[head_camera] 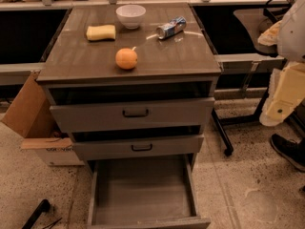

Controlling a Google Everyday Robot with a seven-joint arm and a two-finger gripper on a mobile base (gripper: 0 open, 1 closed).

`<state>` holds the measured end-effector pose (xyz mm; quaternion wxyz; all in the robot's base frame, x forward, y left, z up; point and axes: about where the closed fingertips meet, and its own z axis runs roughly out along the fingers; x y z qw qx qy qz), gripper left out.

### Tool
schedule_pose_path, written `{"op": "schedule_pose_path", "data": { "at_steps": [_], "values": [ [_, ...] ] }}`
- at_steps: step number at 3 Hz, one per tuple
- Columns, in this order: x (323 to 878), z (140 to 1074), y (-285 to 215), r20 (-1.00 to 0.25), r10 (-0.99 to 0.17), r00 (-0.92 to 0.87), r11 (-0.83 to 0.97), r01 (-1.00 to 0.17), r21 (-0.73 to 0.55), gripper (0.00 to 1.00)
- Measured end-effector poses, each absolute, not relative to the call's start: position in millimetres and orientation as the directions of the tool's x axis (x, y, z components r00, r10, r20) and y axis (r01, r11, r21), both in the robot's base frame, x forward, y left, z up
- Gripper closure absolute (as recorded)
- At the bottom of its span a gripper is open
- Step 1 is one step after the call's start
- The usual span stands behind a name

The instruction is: Place orange into bottom drawer

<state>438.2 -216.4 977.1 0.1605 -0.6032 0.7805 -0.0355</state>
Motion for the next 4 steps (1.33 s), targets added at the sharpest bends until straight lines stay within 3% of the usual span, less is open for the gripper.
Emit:
{"op": "schedule_pose_path", "data": {
  "at_steps": [2, 4],
  "values": [
    [449.0, 970.2, -209.5, -0.276, -0.934, -0.225, 0.296, -0.922, -0.249, 0.00],
    [528.2, 937.7, -149.3, -0.608, -0.766, -0.209, 0.371, -0.916, -0.154, 0.00]
  ]
}}
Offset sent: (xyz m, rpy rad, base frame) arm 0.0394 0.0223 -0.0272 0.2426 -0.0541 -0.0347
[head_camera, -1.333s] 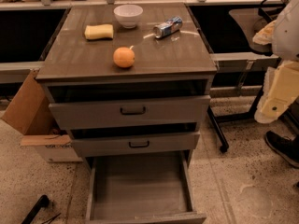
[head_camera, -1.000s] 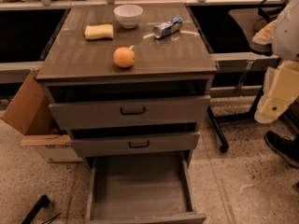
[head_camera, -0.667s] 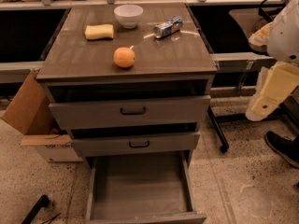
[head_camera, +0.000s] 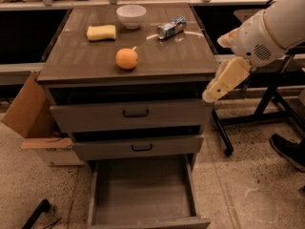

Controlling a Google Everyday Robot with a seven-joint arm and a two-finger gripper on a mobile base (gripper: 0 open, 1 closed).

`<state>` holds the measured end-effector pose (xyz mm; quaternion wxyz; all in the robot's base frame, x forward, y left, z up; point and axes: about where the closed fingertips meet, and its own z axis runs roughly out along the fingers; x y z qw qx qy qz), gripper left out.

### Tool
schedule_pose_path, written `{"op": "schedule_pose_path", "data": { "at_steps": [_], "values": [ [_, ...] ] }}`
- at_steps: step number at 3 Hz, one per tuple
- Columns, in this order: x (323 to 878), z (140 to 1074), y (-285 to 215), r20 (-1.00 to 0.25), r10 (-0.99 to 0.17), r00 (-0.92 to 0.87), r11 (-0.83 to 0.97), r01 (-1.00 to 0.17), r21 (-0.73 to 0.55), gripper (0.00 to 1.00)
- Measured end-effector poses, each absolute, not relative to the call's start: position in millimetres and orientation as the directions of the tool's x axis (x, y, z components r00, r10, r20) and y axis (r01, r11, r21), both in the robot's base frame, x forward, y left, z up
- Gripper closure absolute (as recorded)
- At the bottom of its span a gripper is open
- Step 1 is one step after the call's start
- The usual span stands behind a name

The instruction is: Place orange into bottom drawer

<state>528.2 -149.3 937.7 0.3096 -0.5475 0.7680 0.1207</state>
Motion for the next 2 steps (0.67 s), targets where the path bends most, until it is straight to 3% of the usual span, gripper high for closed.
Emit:
{"op": "schedule_pose_path", "data": {
  "at_steps": [2],
  "values": [
    [558.6, 935.5, -127.2, -0.634, -0.754, -0.172, 0.352, -0.921, -0.170, 0.00]
  ]
}}
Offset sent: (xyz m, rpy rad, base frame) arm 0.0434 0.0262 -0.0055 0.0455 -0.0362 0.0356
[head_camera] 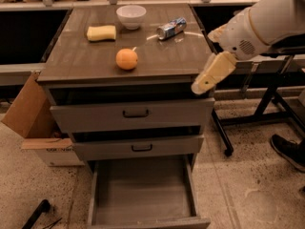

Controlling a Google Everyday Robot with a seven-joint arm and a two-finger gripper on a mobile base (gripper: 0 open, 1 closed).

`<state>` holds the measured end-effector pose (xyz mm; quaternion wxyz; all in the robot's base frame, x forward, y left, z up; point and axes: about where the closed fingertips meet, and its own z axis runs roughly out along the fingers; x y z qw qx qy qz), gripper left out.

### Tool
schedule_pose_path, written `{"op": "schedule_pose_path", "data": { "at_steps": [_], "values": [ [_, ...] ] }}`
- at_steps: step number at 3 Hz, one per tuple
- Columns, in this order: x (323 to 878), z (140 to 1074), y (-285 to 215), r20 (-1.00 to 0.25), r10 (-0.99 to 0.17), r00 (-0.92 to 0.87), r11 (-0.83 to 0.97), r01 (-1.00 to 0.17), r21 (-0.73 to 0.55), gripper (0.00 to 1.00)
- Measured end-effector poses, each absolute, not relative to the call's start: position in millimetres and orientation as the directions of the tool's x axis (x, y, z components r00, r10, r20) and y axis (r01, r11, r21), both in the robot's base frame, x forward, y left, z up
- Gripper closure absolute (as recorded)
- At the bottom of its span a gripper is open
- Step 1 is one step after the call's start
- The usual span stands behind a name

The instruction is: Place orange into bottom drawer

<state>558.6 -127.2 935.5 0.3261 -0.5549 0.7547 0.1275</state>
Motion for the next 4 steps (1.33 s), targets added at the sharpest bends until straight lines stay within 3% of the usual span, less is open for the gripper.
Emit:
{"op": "schedule_pose_path", "data": {
  "at_steps": [3, 4],
  "values": [
    [622.4, 915.3, -25.7, -0.695, -0.701, -0.157, 0.366, -0.916, -0.162, 0.00],
    [622.6, 914.8, -25.3, -0.695, -0.701, -0.158, 0.367, -0.916, -0.161, 0.00]
  ]
}}
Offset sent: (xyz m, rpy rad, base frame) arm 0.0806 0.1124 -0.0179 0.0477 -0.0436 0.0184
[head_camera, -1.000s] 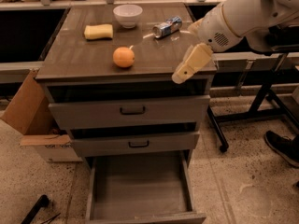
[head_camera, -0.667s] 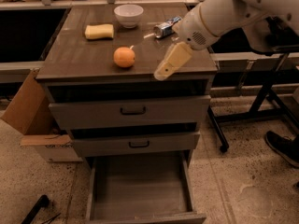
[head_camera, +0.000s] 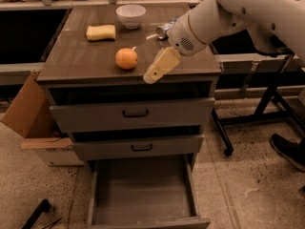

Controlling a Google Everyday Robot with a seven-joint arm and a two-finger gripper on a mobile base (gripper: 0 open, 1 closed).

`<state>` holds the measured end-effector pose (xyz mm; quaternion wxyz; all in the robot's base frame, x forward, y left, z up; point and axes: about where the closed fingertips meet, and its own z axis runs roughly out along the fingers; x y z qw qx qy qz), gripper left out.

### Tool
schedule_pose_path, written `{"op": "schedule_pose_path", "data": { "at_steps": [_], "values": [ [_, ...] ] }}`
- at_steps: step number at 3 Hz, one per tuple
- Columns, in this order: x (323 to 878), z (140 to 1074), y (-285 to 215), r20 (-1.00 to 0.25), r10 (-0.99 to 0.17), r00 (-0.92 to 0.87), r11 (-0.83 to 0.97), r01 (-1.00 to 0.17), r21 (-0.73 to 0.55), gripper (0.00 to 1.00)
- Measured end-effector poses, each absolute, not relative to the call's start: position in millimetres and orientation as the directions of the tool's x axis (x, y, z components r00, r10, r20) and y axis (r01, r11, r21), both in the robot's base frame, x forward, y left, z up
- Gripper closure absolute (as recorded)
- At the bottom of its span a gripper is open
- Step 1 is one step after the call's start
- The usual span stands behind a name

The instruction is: Place orange into bottom drawer

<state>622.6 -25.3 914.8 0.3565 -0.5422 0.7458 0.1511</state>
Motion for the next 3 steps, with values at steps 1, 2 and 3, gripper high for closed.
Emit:
{"op": "schedule_pose_path", "data": {
  "at_steps": [1, 2, 3],
  "values": [
    [646.4, 894.2, -17.1, -0.703, -0.682, -0.203, 0.406, -0.904, -0.132, 0.00],
    [668.4, 872.9, -2.9, -0.709, -0.660, -0.247, 0.443, -0.890, -0.103, 0.00],
    [683.3, 857.0, 10.2, -0.696, -0.661, -0.280, 0.481, -0.870, -0.108, 0.00]
  ]
}}
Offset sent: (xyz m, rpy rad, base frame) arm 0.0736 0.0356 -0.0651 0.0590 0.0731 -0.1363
